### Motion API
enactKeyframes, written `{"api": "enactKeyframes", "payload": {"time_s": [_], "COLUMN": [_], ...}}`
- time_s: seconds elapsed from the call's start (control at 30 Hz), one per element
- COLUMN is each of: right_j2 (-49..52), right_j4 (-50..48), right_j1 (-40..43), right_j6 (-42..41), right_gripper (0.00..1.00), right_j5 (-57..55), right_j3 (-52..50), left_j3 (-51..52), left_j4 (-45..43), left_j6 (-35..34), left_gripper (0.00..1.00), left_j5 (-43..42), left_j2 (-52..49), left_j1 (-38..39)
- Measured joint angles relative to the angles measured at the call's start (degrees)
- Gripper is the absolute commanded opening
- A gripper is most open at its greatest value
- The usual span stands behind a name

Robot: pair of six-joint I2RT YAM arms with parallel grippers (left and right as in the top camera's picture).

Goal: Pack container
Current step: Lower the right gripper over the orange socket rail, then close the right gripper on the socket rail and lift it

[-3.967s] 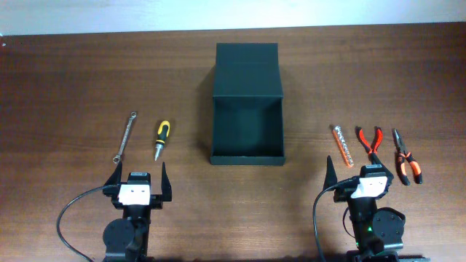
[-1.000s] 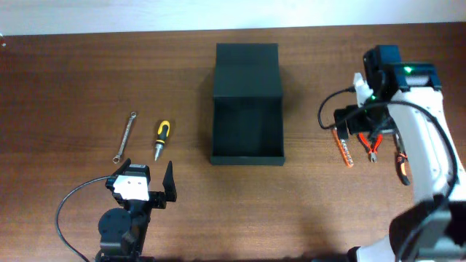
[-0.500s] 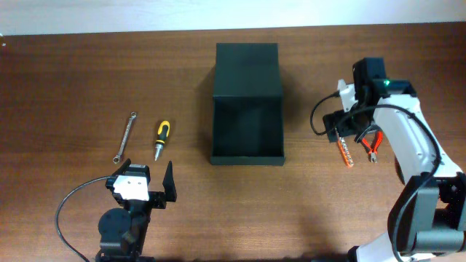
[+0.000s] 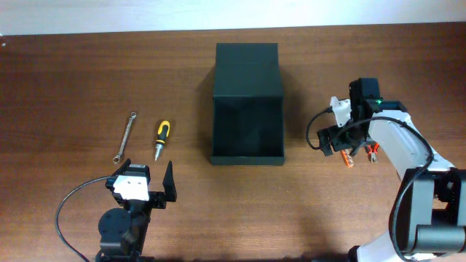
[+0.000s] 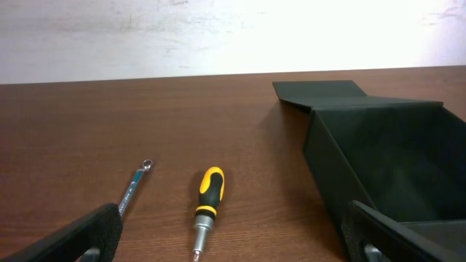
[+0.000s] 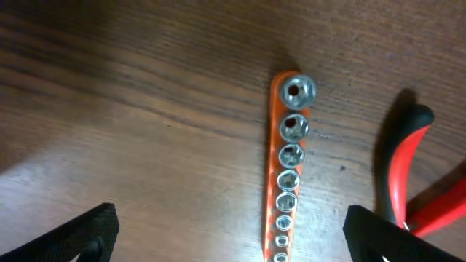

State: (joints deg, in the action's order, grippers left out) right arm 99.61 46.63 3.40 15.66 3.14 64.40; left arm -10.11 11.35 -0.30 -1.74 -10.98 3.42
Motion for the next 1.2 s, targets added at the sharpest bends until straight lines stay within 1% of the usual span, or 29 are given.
{"api": "enactKeyframes", "payload": {"time_s": [0.2, 0.33, 0.63, 0.97, 1.2], "right_j2": [0.0, 0.0, 0.0, 0.1, 5.2], "right_j4": [-1.1, -1.0, -1.1, -1.0, -1.5], "right_j1": [6.1, 8.2, 7.0, 3.7, 3.7], "right_j6": [0.1, 0.0, 0.1, 2.6, 2.9], "right_gripper": [0.99, 0.99, 0.99, 0.99, 0.99], "right_j5": [1.0, 1.0, 1.8, 3.8, 3.8], "right_j3": [-1.9, -1.9, -1.9, -2.0, -2.2], "left_j3": [0.0, 0.0, 0.0, 0.0, 0.0], "left_j4": [0.0, 0.0, 0.0, 0.0, 1.0], "left_j6": [0.0, 0.0, 0.0, 0.0, 0.0], "left_gripper": [0.99, 0.99, 0.99, 0.99, 0.99], "left_j5": [0.0, 0.0, 0.0, 0.0, 0.0], "left_j2": [0.0, 0.0, 0.0, 0.0, 0.0], "left_j1": [0.0, 0.0, 0.0, 0.0, 0.0]}}
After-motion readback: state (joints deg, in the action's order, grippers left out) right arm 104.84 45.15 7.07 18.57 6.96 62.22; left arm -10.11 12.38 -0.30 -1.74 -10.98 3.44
